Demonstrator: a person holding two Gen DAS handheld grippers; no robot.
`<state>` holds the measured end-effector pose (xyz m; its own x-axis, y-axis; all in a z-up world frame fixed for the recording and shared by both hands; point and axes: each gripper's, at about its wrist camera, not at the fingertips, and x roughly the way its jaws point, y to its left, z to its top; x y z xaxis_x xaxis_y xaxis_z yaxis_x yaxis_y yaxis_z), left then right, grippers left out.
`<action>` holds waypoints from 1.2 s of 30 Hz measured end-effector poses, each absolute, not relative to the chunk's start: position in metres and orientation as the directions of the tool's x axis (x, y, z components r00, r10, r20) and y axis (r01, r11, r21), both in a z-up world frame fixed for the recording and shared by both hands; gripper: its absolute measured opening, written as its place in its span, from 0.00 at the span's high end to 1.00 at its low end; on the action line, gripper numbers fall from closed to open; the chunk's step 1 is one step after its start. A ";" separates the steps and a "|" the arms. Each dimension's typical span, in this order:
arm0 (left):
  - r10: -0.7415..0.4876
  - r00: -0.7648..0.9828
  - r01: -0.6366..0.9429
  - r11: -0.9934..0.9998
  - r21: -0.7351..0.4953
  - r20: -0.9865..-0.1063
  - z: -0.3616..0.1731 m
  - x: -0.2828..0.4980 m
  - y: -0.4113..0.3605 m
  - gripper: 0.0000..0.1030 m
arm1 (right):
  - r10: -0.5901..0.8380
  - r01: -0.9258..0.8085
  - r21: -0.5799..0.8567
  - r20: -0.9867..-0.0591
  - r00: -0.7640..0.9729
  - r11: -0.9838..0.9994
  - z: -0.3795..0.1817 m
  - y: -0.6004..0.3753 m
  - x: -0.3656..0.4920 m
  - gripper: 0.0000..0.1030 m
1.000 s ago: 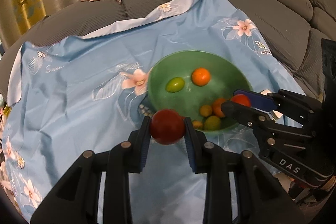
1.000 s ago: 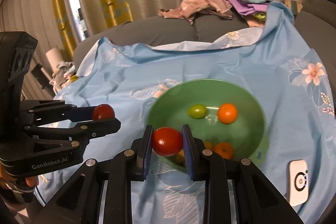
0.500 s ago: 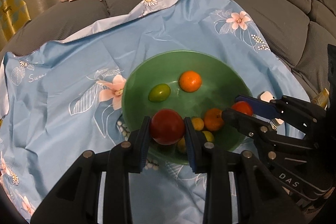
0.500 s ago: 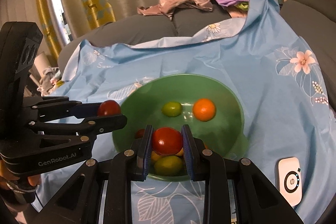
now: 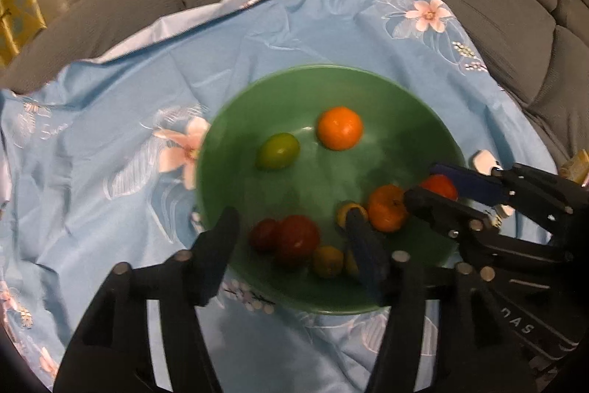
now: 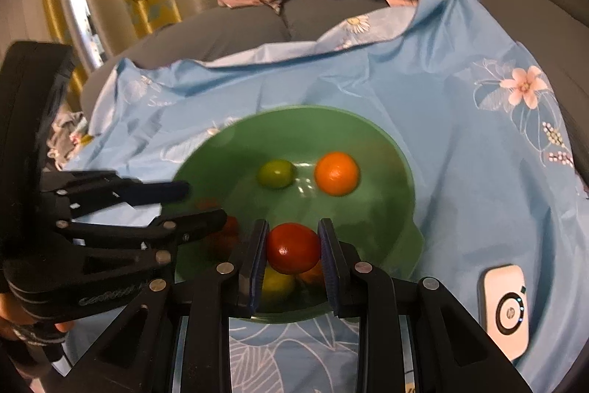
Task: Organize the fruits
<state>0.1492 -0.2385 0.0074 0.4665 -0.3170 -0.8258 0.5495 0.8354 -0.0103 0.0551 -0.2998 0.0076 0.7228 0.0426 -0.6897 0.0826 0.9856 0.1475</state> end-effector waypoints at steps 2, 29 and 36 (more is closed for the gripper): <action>-0.311 0.475 0.540 0.842 -0.007 -0.823 0.014 0.150 -0.236 0.24 | 0.033 0.096 0.147 -0.693 0.721 0.984 0.013 -0.303 0.054 0.71; -0.312 0.472 0.484 0.873 -0.054 -0.825 0.123 0.145 -0.221 0.01 | -0.038 0.153 0.069 -0.797 0.603 0.986 0.119 -0.321 0.057 0.49; -0.259 0.463 0.489 0.873 0.001 -0.848 0.116 0.150 -0.232 0.01 | -0.039 0.157 0.066 -0.809 0.586 0.985 0.116 -0.325 0.063 0.49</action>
<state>0.1504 -0.2315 0.1156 0.4630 -0.2587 -0.8477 0.4885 0.8725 0.0006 0.0628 -0.3248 0.1162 0.5863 -0.0392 -0.8091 0.1567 0.9855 0.0658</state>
